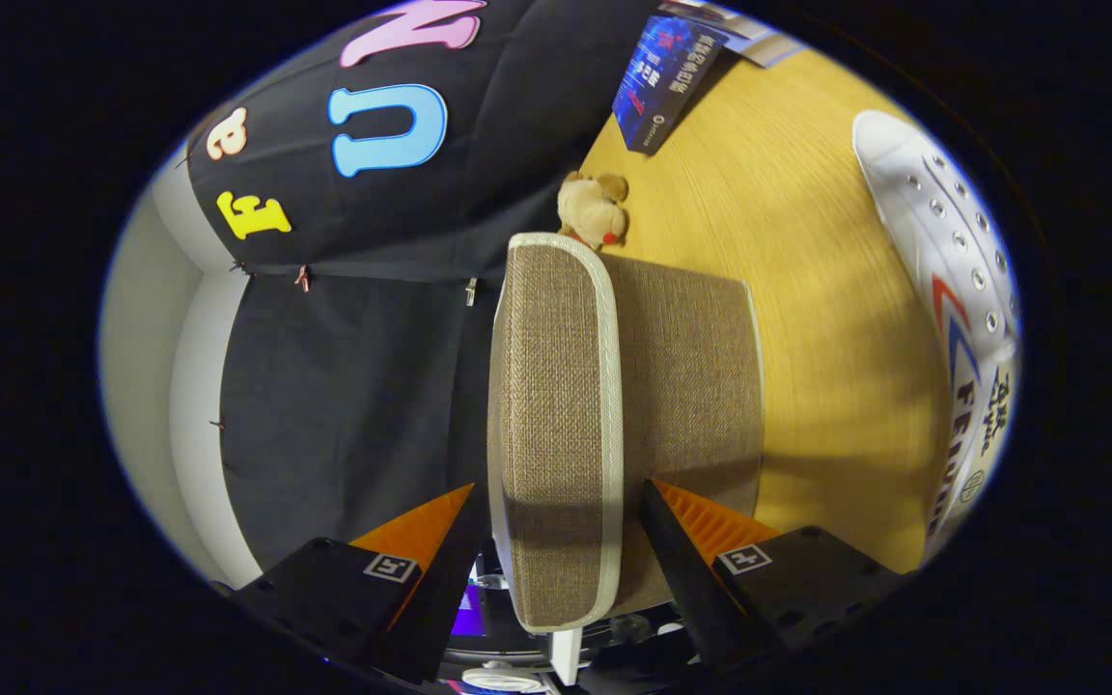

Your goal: Open the storage box then place both shoes into the box .Put the left shoe in first, then the right shoe, with the right side of both shoes facing outward in a uniform manner.

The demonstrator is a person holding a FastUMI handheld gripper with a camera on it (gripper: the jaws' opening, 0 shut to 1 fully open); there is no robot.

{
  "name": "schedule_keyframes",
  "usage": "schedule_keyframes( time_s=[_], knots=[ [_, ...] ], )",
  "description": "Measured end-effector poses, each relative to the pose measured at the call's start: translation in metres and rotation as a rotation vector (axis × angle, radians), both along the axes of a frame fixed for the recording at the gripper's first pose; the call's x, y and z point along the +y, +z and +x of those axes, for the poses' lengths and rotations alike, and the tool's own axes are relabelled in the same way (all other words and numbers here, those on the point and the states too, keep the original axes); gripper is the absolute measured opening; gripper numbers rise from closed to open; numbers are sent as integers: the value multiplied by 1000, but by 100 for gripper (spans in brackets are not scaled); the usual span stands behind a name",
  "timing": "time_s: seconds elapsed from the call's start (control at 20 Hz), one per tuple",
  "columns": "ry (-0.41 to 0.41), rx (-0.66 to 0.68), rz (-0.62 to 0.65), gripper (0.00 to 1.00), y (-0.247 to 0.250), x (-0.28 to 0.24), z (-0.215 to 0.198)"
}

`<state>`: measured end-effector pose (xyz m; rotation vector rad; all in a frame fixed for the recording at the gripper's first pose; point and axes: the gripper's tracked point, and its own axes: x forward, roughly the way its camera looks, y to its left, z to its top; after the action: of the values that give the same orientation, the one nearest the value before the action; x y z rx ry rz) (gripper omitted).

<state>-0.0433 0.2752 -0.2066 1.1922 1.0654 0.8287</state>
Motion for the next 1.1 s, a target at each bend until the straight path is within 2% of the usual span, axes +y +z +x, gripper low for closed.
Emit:
schedule_keyframes(
  time_s=[0.2,0.5,0.65,0.7,0.85,0.9,0.95,1.05,1.1],
  knots=[
    [1,71,91,97,15,-1,-1],
    [-21,91,179,95,41,-22,-1],
    [-63,133,230,77,58,-31,1],
    [-67,139,253,78,67,-32,1],
    [-53,148,306,53,87,-29,-5],
    [-50,142,288,53,87,-28,-7],
    [-86,141,213,39,70,-20,-1],
    [-81,132,217,12,75,-24,-3],
    [-74,119,215,9,82,-22,-5]
  ],
)
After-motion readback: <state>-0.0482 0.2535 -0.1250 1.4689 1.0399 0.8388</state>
